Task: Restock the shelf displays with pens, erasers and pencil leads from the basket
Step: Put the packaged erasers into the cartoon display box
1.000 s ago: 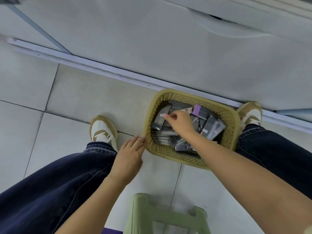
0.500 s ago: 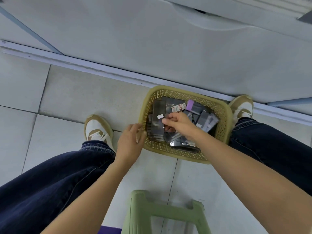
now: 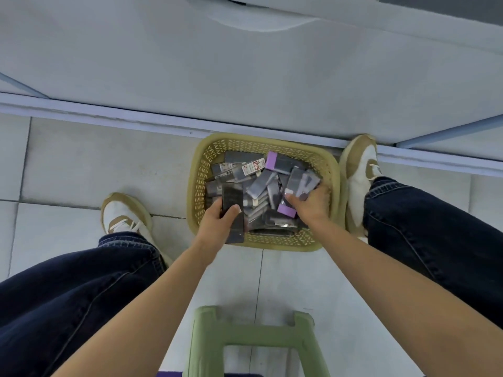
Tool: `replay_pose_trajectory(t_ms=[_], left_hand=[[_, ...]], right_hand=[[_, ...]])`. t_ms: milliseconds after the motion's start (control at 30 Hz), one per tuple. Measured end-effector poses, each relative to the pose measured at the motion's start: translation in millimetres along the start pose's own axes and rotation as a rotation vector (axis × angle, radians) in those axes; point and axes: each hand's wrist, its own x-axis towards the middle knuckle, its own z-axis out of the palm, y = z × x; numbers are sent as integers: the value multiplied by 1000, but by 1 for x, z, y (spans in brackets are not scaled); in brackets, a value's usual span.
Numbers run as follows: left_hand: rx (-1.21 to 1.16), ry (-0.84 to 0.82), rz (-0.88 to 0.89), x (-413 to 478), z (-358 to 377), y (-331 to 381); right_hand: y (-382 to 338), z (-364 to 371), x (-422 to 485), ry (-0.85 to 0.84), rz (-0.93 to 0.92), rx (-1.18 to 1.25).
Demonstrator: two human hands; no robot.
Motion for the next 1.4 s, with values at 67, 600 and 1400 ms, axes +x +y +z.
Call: replay_pose_trajectory(t_ms=[67,600,1400], left_hand=[[-18,-10,-1,-1,1,2],[-142,-67,-97,-10,19,6],[-203,21,-82,5,-3,-9]], right_hand=[[-5,10,6,15,55,-32],[3,1,-53,-606,-263,284],[15,16,1,174,-155,-392]])
